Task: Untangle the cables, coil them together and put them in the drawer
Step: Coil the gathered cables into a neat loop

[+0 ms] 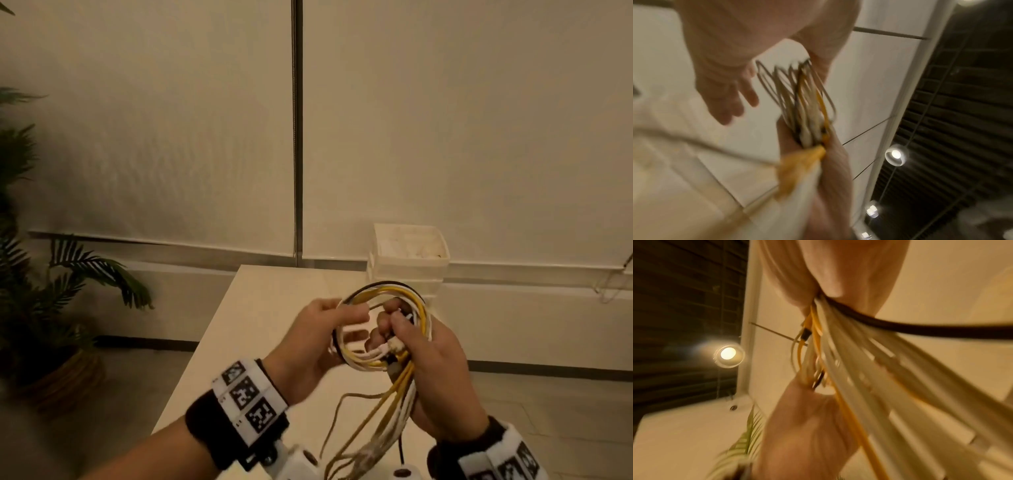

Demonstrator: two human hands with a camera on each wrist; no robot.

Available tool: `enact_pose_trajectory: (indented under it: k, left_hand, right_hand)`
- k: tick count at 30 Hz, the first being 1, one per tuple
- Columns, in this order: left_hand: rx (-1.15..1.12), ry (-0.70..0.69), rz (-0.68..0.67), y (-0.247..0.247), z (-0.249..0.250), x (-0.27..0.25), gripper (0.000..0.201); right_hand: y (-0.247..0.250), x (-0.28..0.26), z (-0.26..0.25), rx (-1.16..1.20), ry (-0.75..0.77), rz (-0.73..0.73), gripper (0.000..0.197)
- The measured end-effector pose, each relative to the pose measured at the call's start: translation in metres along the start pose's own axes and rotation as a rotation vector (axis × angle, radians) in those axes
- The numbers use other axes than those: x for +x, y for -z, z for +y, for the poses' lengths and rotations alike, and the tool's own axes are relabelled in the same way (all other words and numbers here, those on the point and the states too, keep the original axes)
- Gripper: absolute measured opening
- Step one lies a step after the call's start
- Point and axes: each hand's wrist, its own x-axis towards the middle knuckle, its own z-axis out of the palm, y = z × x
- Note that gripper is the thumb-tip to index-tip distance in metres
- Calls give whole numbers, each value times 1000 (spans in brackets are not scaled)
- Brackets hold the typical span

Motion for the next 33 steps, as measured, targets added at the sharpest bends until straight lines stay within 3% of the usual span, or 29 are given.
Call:
enact_pose_trajectory:
  k: [2, 3, 8, 12, 14, 19, 22, 24, 28, 33]
  left_hand:
    - [177, -46, -33, 12, 1, 8, 52]
    - [223, -53, -67, 15, 3, 8, 59]
    - [133, -32, -149, 15, -17, 12, 68]
    - [158, -123, 75, 1, -42, 7, 77]
    - [-45, -65, 177, -8, -52, 7, 66]
    - [-501, 29, 250, -22, -53, 18, 36]
    - [-594, 2, 381, -25, -52, 29, 31]
    - [-586, -61, 493, -25, -54, 35, 35]
    - [-588, -174, 549, -28, -58, 42, 36]
    - [-457, -307, 517, -42, -64, 42, 71]
  right_hand:
    - [9, 6, -8, -34, -82, -144, 22]
    - [12, 12, -11, -79, -105, -200, 22]
    - [19, 33, -23, -225, -162, -340, 18]
    - [18, 41, -15, -275, -152, -278, 15]
    - [20, 44, -11, -227, -129, -220, 15]
    - [19, 43, 0, -235, -12, -155, 13]
    - [18, 39, 7, -302, 79, -104, 13]
    - [18, 39, 12, -315, 106, -72, 13]
    - [18, 39, 21, -254, 57, 4, 12]
    - [20, 42, 27, -237, 73, 172, 10]
